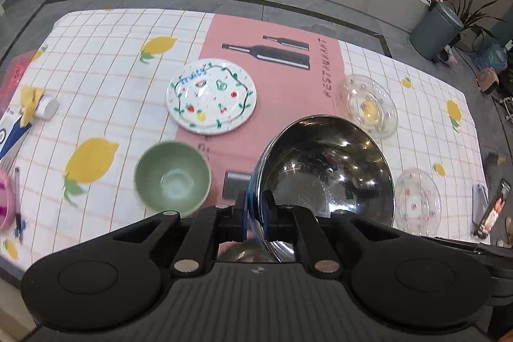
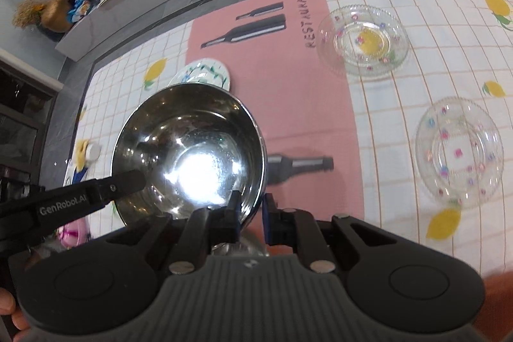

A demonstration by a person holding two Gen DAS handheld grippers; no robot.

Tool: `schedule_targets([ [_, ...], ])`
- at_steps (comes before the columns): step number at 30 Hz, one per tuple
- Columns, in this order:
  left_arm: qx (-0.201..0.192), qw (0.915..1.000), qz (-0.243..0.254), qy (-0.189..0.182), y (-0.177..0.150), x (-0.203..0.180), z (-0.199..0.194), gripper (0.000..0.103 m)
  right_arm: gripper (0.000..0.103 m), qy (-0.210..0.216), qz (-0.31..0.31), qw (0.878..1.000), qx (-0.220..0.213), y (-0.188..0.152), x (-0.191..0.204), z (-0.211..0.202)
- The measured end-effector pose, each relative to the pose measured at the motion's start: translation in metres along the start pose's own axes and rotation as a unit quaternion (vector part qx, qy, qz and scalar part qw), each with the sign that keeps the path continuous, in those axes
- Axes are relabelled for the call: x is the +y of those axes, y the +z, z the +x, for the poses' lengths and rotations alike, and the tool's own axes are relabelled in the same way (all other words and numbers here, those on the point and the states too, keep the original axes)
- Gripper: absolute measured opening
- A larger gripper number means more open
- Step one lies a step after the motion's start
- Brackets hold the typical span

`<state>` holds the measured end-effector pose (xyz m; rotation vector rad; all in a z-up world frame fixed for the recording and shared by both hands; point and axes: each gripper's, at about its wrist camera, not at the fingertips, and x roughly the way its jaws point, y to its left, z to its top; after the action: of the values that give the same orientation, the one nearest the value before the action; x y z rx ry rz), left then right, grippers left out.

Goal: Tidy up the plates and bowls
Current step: 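Lift the blue steel bowl with both grippers and carry it over the orange bowl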

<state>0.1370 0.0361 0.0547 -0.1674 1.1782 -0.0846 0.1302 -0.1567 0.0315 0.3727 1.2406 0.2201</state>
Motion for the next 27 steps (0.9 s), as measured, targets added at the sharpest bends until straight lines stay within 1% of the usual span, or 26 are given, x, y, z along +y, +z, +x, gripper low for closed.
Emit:
schedule_targets([
  [6,0.019,0.9998,-0.005,-0.007,-0.031,0.009,-0.009,0.009,0.011,-0.002,-0.016,1.0,0.007,-0.032,0.003,-0.01],
  [11,0.029,0.9994,-0.016,-0.014,-0.05,0.018,-0.011,0.009,0.011,-0.003,-0.024,1.0,0.018,-0.051,0.003,-0.011],
  [16,0.039,0.9989,-0.023,-0.015,-0.063,0.024,-0.01,0.009,0.011,-0.006,-0.033,0.999,0.024,-0.06,0.004,-0.01],
  [22,0.061,0.9977,-0.03,-0.008,-0.07,0.027,0.003,0.009,0.011,-0.019,-0.04,0.998,0.044,-0.066,0.004,0.004],
  [27,0.079,0.9967,-0.021,0.0,-0.076,0.027,0.015,0.009,0.011,-0.029,-0.045,0.997,0.058,-0.071,0.002,0.015],
])
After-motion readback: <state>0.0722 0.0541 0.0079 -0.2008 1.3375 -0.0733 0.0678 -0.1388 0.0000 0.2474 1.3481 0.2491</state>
